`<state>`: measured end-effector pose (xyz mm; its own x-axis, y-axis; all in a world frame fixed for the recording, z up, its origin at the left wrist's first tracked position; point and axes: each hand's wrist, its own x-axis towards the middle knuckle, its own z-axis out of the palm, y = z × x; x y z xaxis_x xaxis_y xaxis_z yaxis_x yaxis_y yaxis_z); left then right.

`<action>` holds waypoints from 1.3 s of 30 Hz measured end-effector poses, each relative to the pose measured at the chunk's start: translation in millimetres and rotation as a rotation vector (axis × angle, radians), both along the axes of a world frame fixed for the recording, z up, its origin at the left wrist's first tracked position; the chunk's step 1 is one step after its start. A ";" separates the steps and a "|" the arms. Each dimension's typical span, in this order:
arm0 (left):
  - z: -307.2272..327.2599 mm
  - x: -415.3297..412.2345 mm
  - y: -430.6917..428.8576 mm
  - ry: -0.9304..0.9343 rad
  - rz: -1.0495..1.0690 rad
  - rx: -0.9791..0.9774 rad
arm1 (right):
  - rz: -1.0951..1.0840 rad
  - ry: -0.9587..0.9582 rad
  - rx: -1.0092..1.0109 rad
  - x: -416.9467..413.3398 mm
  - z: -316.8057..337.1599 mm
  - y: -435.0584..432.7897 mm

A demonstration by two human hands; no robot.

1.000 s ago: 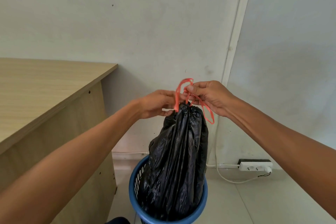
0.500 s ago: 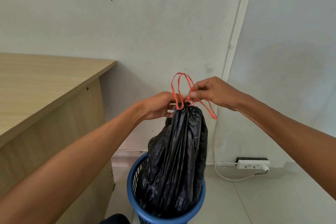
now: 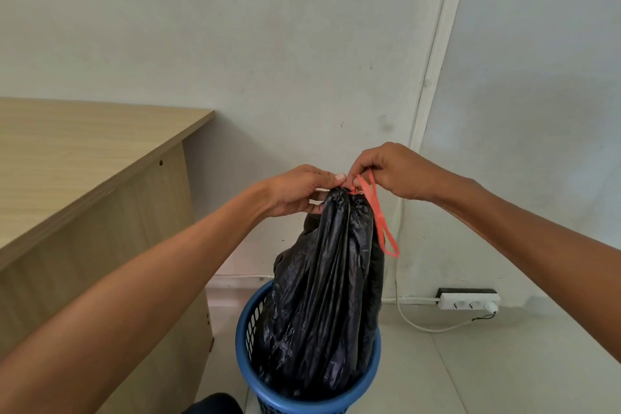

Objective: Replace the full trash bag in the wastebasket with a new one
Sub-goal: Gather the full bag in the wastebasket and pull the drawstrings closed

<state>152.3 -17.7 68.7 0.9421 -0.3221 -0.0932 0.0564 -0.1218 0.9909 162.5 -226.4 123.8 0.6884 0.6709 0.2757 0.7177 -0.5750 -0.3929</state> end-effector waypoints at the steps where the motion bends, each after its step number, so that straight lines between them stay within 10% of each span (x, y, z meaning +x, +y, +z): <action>1: -0.2 -0.3 -1.2 0.007 0.008 -0.012 | -0.002 -0.060 -0.045 0.6 0.0 1.8; 23: 9.5 5.1 2.0 0.254 0.031 -0.016 | 0.002 -0.441 0.216 -11.4 -44.3 16.8; 39: -18.4 20.7 11.1 -0.049 0.533 0.049 | -0.139 -0.492 0.296 -6.5 -77.1 -13.6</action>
